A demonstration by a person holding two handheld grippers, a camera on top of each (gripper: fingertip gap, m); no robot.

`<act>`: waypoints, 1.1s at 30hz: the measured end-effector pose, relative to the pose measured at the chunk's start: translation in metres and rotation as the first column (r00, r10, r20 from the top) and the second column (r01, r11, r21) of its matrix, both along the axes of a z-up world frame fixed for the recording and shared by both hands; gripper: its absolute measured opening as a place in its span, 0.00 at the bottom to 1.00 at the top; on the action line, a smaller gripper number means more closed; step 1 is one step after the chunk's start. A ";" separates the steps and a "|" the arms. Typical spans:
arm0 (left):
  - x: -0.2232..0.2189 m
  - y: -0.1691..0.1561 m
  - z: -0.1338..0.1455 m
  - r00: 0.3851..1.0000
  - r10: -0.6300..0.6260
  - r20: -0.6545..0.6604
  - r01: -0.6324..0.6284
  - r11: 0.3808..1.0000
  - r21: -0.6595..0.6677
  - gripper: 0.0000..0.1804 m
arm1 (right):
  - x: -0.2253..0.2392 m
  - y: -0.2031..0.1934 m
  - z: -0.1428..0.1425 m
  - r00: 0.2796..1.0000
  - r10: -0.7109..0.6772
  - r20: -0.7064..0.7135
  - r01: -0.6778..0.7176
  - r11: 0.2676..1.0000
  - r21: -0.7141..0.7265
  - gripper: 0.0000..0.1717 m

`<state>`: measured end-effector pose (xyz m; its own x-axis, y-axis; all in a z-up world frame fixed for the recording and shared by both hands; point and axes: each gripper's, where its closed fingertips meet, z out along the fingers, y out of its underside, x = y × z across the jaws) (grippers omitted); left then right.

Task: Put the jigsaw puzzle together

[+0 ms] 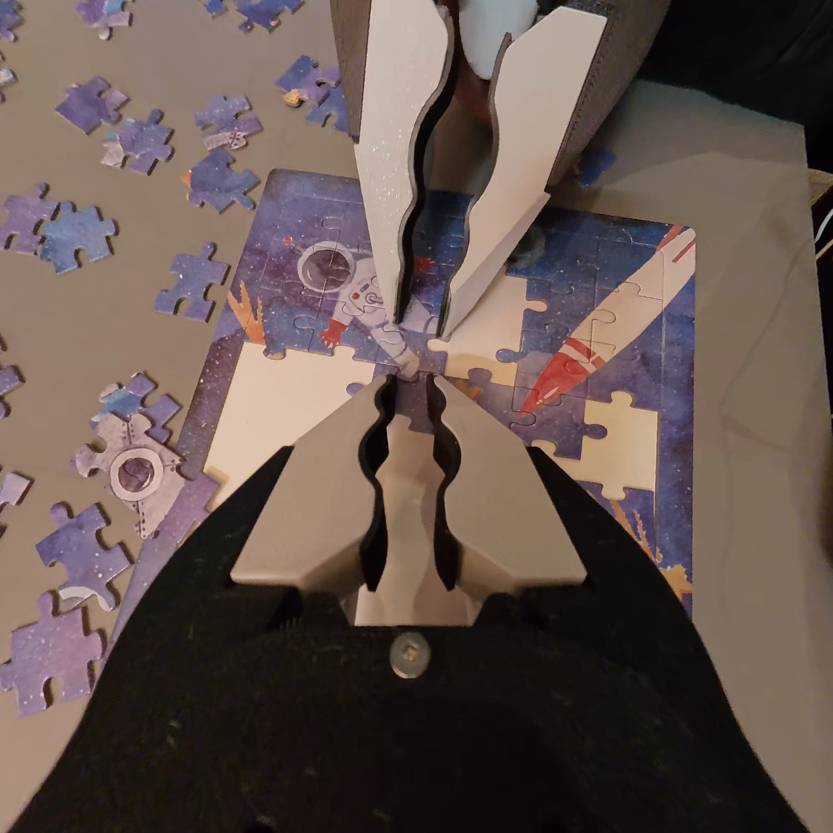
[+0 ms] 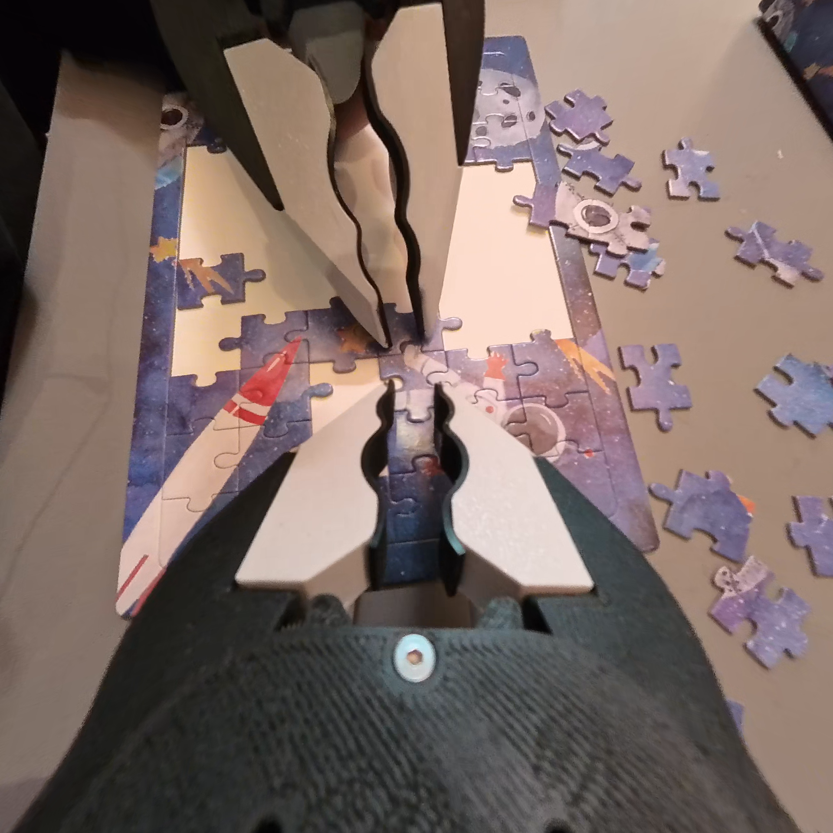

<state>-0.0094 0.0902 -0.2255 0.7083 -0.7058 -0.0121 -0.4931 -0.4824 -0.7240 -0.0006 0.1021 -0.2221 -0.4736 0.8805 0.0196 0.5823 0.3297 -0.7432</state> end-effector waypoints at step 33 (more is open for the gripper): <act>-0.002 0.001 0.000 1.000 0.013 0.008 -0.013 1.000 -0.013 0.07 | 0.003 0.016 -0.001 0.995 -0.087 0.050 0.091 0.992 -0.091 0.00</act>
